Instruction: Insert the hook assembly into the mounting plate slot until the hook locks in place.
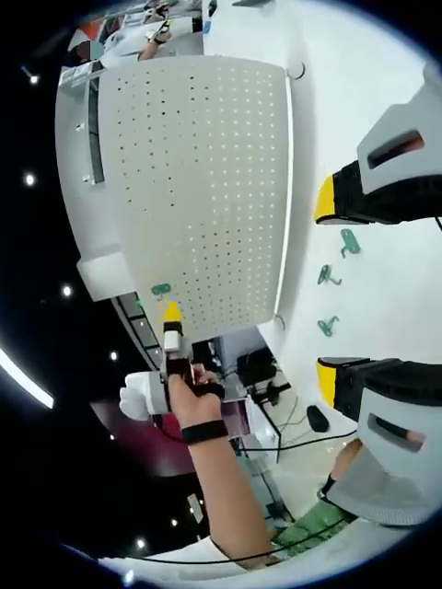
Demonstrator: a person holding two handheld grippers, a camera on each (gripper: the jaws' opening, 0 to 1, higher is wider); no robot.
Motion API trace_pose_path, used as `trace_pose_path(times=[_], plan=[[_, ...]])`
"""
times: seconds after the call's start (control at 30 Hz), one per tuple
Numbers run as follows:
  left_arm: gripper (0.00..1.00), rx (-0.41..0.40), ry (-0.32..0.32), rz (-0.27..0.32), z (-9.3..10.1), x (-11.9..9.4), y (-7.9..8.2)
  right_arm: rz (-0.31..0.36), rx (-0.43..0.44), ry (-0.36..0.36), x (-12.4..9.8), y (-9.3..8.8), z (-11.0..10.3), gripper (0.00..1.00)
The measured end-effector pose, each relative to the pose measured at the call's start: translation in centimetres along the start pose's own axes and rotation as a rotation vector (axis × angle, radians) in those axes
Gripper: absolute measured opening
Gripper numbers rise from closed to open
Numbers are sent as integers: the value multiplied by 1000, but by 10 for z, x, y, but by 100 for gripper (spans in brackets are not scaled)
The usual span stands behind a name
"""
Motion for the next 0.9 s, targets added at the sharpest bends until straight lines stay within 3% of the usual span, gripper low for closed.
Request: trace_pose_path(times=[0.53,0.9], plan=[[21,-43,-13,-48,-2,-27,-33,-4,4,12,1,-4,-4,58],[23,-56,-79,-69,7,-44,-56,-7,2,16,1,-5,-6,58]])
Point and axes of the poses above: the point that each gripper's makers call its tool centre point, and the gripper's own axes: x roughly forward along the fingers, z roughly to its right, y roughly out of its top, the point moved 8 cm from there along -x, roughly backward along the fingers, and after that the axes turned 5 degrees about x, right-handed, at the moved point
